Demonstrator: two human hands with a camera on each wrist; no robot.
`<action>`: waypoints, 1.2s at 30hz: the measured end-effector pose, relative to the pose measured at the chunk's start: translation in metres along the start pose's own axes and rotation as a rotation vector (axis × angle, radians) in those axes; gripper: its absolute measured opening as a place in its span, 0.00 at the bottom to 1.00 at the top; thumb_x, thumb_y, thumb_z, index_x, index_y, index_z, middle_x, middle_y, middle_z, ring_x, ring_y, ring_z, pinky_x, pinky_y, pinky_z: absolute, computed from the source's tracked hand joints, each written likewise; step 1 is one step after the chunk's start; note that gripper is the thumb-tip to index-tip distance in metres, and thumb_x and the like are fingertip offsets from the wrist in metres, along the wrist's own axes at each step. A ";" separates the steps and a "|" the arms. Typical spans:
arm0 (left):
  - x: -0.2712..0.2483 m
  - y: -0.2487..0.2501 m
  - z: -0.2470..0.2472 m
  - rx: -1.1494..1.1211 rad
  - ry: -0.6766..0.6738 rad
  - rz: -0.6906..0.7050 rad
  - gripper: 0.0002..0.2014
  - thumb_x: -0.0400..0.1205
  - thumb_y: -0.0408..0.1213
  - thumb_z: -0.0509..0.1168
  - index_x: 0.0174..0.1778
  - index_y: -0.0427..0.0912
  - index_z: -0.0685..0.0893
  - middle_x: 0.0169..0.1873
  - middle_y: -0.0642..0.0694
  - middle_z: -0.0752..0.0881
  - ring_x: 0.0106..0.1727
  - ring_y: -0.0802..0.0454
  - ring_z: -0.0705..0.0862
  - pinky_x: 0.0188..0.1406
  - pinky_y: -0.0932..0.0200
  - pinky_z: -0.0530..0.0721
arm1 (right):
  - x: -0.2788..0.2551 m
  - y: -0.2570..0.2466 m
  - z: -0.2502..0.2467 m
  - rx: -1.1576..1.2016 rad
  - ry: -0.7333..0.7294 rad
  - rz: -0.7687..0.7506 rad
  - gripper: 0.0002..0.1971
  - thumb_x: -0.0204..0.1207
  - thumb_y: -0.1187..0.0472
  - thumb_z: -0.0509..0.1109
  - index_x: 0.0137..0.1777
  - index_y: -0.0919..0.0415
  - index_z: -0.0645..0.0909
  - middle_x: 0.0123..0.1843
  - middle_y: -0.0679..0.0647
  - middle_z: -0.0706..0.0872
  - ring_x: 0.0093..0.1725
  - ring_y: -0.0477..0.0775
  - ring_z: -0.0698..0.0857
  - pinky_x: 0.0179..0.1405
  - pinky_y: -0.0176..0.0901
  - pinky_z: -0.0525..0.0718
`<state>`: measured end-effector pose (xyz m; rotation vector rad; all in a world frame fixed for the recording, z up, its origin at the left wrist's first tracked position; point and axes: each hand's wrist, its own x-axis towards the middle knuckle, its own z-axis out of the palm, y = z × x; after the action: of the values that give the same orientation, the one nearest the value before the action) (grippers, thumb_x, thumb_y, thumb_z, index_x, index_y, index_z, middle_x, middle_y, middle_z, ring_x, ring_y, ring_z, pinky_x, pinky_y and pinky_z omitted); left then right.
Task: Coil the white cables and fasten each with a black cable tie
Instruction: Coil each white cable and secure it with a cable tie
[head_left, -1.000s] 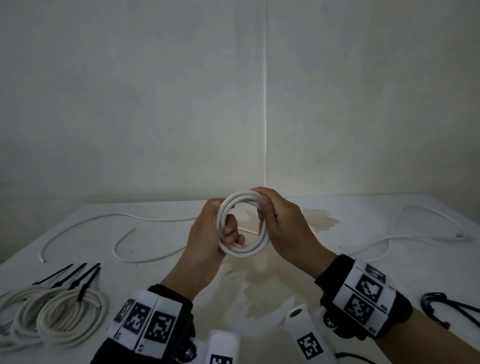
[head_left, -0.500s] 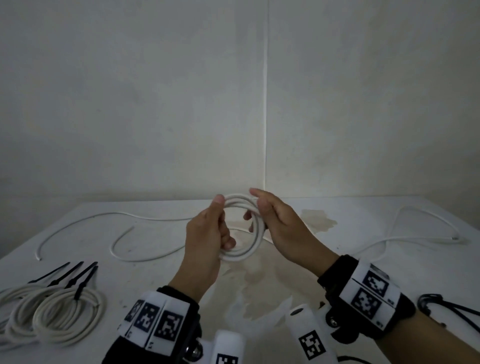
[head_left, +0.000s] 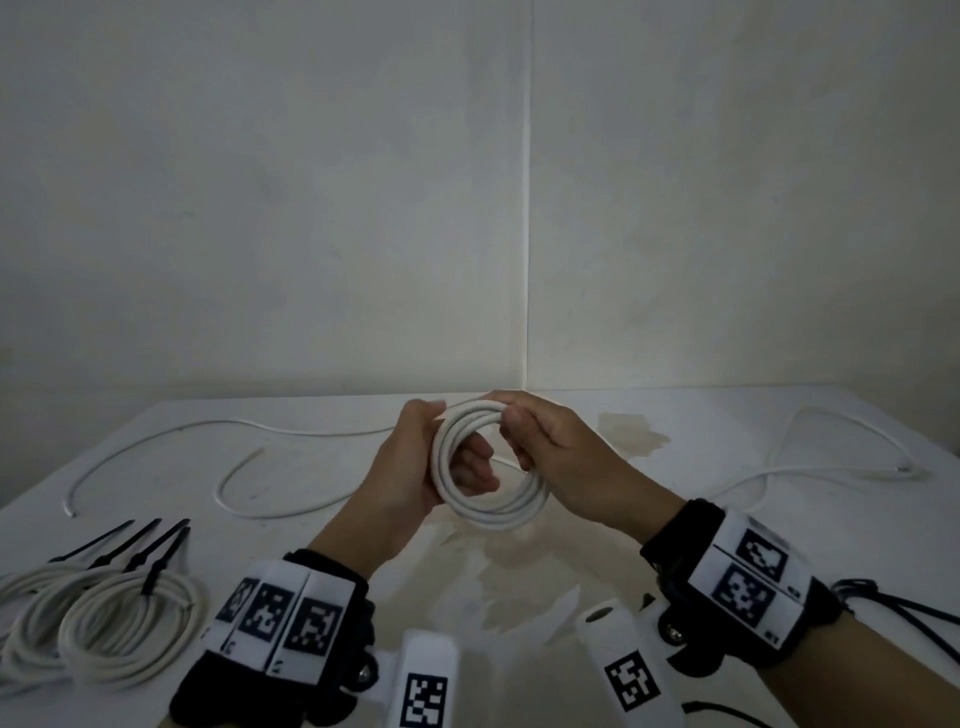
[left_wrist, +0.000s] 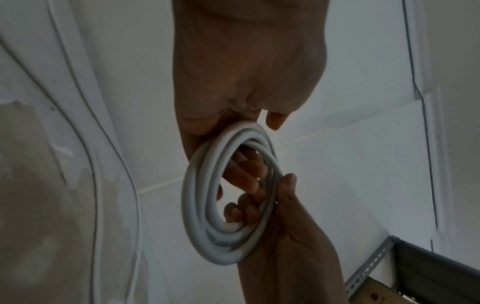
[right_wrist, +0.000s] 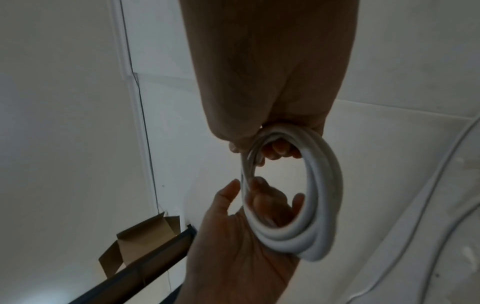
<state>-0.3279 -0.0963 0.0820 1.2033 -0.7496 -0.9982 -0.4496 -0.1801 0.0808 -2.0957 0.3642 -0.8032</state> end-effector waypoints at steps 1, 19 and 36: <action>0.000 0.001 0.001 0.008 -0.008 -0.014 0.32 0.85 0.47 0.48 0.19 0.35 0.82 0.18 0.41 0.78 0.19 0.48 0.77 0.36 0.51 0.82 | 0.000 -0.002 -0.002 -0.005 -0.021 0.016 0.16 0.84 0.58 0.52 0.64 0.58 0.77 0.33 0.40 0.73 0.30 0.34 0.75 0.38 0.27 0.71; -0.005 -0.007 0.035 0.004 0.248 0.099 0.24 0.83 0.44 0.58 0.21 0.43 0.64 0.13 0.53 0.61 0.14 0.57 0.59 0.15 0.64 0.63 | -0.003 -0.006 -0.014 0.111 0.031 0.082 0.13 0.81 0.68 0.61 0.63 0.60 0.80 0.35 0.47 0.80 0.29 0.37 0.76 0.36 0.27 0.76; -0.002 -0.014 0.056 0.081 0.117 0.067 0.20 0.85 0.43 0.55 0.25 0.44 0.68 0.14 0.55 0.65 0.14 0.59 0.60 0.15 0.65 0.65 | -0.022 0.010 -0.029 -0.005 0.128 0.032 0.13 0.82 0.67 0.60 0.62 0.56 0.80 0.38 0.45 0.82 0.34 0.36 0.79 0.40 0.25 0.77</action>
<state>-0.3816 -0.1176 0.0813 1.2873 -0.7390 -0.8418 -0.4852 -0.1927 0.0767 -2.0432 0.4685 -0.9211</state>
